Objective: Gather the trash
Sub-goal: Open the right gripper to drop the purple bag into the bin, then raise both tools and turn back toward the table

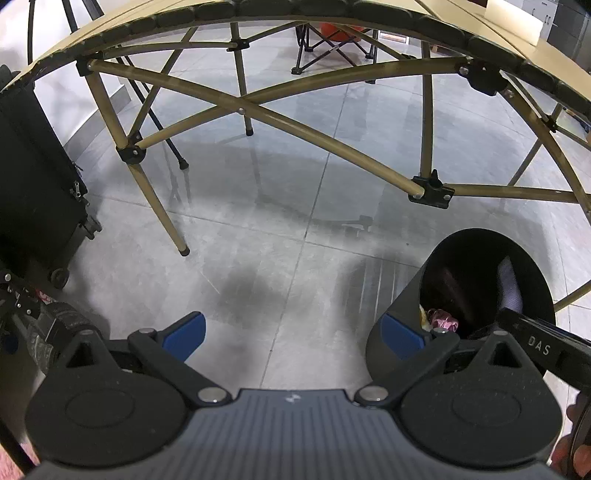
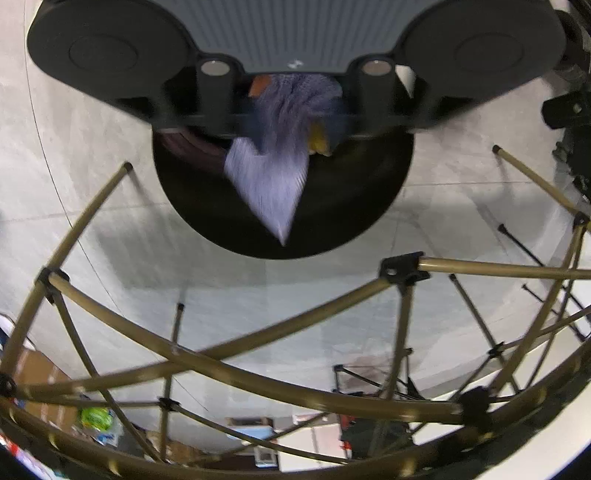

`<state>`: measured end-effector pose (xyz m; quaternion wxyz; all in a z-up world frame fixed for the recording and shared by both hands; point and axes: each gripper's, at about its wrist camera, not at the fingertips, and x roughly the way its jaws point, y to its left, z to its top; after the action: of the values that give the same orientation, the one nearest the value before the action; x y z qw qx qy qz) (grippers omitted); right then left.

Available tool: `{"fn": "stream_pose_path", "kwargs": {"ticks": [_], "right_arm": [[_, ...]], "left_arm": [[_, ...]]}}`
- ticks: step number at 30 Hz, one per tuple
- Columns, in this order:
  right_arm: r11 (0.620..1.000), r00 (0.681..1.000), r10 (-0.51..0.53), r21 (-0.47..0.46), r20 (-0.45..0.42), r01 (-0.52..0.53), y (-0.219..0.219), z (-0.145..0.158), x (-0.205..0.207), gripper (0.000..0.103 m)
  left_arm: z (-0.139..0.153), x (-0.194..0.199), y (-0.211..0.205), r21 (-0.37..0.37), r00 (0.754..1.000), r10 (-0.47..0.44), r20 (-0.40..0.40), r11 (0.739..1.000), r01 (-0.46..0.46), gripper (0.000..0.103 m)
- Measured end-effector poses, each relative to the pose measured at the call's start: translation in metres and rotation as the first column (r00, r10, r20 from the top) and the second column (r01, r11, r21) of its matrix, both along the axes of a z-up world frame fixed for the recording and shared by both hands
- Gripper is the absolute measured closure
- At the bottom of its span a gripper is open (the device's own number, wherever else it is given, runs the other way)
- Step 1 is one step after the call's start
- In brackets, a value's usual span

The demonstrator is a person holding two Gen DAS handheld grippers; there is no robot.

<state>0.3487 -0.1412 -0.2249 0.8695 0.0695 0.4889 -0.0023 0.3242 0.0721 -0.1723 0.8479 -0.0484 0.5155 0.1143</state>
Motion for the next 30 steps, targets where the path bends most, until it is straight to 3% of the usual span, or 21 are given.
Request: {"fn": "stream_pose_path", "kwargs": {"ticks": [1, 2, 19, 30], "right_arm": [[1.0, 1.0, -0.012, -0.004, -0.001, 0.012, -0.002, 0.0, 0.0, 0.011], [1.0, 1.0, -0.022, -0.012, -0.002, 0.022, -0.003, 0.0, 0.0, 0.0], [0.998, 0.999, -0.048, -0.034, -0.018, 0.048, -0.01, -0.001, -0.004, 0.0], [0.999, 0.998, -0.013, -0.047, 0.064, 0.016, -0.008, 0.022, -0.019, 0.0]], "left_arm": [[0.0, 0.0, 0.0, 0.0, 1.0, -0.001, 0.0, 1.0, 0.001, 0.0], [0.0, 0.0, -0.001, 0.001, 1.0, -0.001, 0.0, 1.0, 0.001, 0.0], [0.001, -0.003, -0.001, -0.009, 1.0, -0.01, 0.01, 1.0, 0.011, 0.0], [0.017, -0.012, 0.002, -0.033, 0.998, -0.016, 0.06, 0.999, 0.018, 0.0]]}}
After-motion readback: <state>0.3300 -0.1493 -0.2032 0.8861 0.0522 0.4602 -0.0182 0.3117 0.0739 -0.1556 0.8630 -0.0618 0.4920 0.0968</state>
